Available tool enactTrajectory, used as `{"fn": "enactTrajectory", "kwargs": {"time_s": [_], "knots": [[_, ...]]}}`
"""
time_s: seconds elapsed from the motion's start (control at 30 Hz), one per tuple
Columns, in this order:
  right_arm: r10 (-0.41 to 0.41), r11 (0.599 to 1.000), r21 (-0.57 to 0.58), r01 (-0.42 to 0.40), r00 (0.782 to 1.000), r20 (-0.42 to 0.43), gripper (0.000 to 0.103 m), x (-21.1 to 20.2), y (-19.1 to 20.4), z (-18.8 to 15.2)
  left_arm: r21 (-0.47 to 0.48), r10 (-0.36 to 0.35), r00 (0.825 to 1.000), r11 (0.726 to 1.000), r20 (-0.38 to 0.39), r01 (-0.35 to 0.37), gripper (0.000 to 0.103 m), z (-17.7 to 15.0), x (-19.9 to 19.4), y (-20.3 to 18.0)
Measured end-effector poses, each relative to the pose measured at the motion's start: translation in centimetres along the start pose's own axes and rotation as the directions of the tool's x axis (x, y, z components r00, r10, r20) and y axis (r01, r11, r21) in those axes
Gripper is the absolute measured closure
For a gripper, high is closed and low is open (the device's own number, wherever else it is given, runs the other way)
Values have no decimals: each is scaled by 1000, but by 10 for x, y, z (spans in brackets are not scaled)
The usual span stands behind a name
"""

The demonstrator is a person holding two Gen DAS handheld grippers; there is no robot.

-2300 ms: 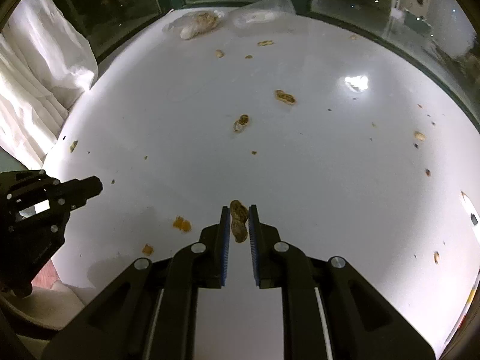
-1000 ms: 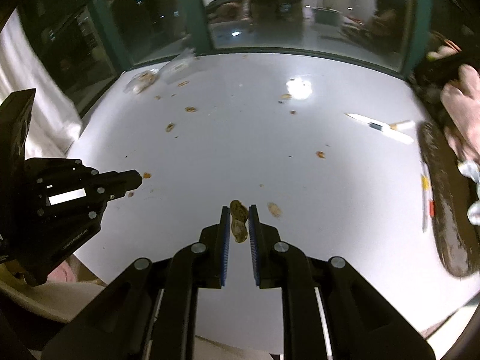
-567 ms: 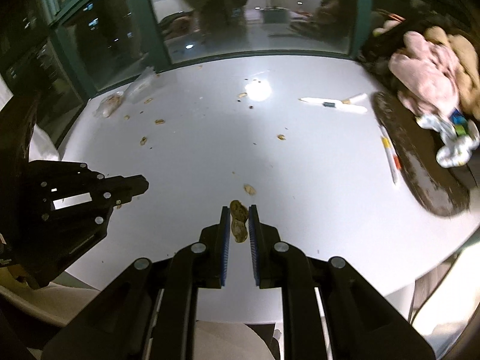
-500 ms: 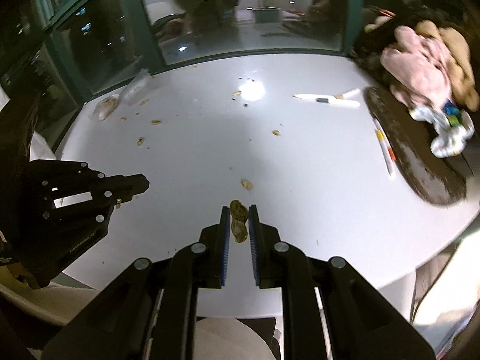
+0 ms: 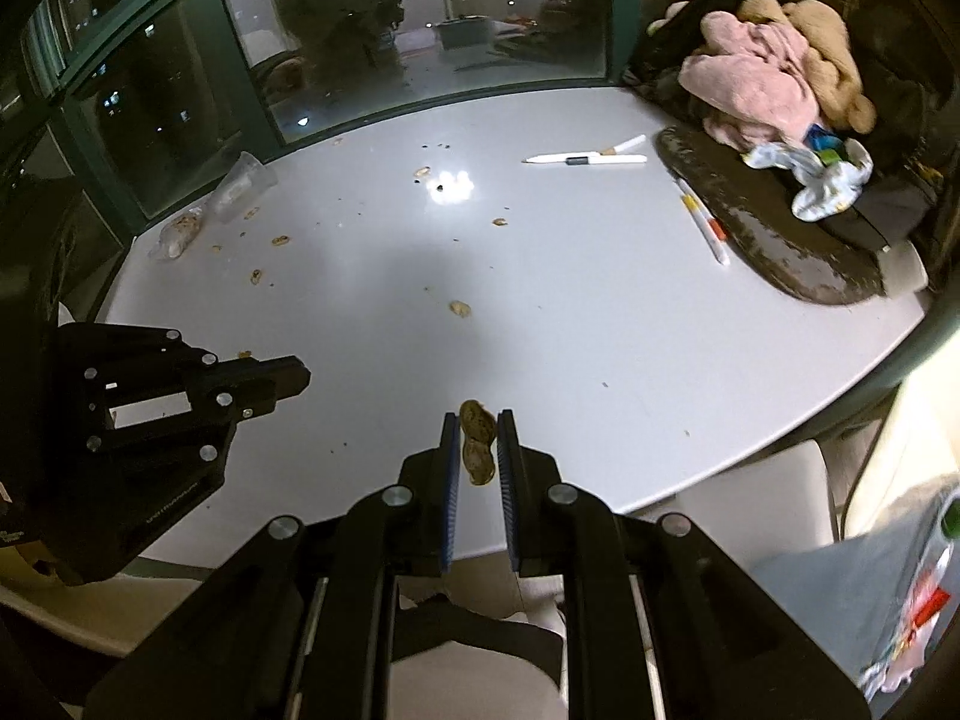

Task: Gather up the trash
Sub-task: 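Carry the peanut shell in the right tool over to the trash bin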

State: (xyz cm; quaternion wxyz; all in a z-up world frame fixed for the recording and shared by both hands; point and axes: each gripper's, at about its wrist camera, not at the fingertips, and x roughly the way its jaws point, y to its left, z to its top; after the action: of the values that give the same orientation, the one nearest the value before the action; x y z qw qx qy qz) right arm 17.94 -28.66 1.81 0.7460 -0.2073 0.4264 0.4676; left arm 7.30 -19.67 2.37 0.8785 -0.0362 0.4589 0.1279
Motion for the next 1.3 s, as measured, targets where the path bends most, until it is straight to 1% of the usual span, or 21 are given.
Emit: {"fn": "enactTrajectory", "kwargs": {"time_s": [0.17,0.33,0.5,0.7,0.83,1.03,1.13,1.2,1.23,1.3], "knots": [[-22,1000,1,22,999,27,89,-17,-16,-10,25,-9,1000,1000,29,8,103,14,-3,-26],[-40,999,12,40,999,28,89,-39,-44,-23,35,-29,999,999,35,28,103,27,-1,-59],[-67,997,49,65,997,34,89,-56,-74,-32,90,-71,997,994,42,67,103,41,3,-102],[-108,990,102,102,993,51,89,-78,-110,-46,182,-134,989,976,58,121,103,64,8,-150],[-152,979,149,140,986,68,89,-93,-134,-56,238,-176,983,959,61,156,103,78,14,-176],[-226,948,247,202,971,75,89,-110,-168,-69,326,-244,969,921,50,215,103,98,26,-212],[-263,925,301,230,962,75,89,-119,-184,-77,377,-279,959,894,42,243,103,108,30,-232],[-280,914,326,242,957,75,89,-123,-192,-81,417,-304,952,870,37,262,103,115,32,-248],[-297,902,348,254,952,77,89,-128,-199,-84,427,-311,950,864,37,266,103,116,32,-251],[-313,891,368,264,947,78,89,-132,-206,-87,455,-332,943,845,32,282,103,121,34,-263]]}}
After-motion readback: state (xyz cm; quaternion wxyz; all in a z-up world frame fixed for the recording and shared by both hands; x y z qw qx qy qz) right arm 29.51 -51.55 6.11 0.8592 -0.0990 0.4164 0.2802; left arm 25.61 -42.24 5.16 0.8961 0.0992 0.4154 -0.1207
